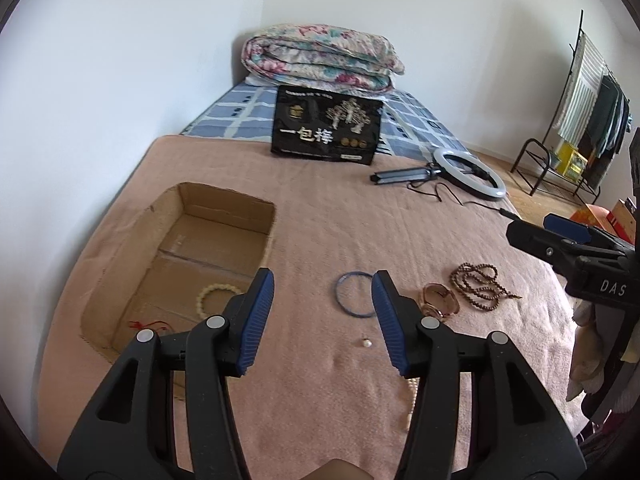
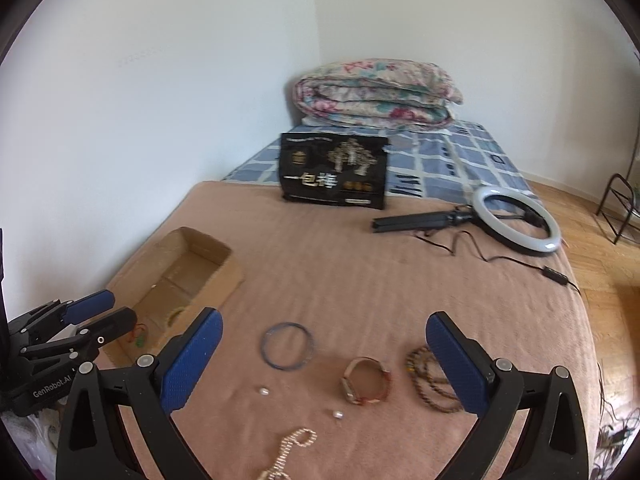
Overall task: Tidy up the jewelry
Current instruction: 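Move left tool toward blue bangle while right tool approaches red-strap watch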
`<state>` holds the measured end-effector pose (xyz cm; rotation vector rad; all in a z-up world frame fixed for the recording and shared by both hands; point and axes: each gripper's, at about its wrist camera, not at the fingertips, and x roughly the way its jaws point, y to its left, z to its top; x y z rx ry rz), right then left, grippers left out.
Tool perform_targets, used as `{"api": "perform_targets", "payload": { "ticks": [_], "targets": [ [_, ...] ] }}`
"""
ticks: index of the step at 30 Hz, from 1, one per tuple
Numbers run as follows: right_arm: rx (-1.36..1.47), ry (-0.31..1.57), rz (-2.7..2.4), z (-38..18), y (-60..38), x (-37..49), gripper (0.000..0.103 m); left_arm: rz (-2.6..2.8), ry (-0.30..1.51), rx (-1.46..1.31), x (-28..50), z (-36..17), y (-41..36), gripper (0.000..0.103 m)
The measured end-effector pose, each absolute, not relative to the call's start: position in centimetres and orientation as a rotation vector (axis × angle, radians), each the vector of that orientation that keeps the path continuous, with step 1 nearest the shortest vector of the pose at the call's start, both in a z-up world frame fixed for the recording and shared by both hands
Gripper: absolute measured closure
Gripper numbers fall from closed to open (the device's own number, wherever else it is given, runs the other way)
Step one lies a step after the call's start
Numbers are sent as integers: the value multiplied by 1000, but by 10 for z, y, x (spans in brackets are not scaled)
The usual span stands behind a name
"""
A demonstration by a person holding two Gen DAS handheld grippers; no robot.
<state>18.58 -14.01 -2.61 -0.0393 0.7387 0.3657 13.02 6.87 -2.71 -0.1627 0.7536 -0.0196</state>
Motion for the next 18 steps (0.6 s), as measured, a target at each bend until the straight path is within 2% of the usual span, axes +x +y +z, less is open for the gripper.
{"api": "perform_targets", "payload": {
  "ticks": [5, 18],
  "targets": [
    [5, 779, 314, -39, -178, 193, 0, -52, 778, -145, 140, -36, 48, 29],
    [122, 938, 325, -95, -216, 210, 1, -84, 906, -135, 173, -85, 23, 29]
  ]
}}
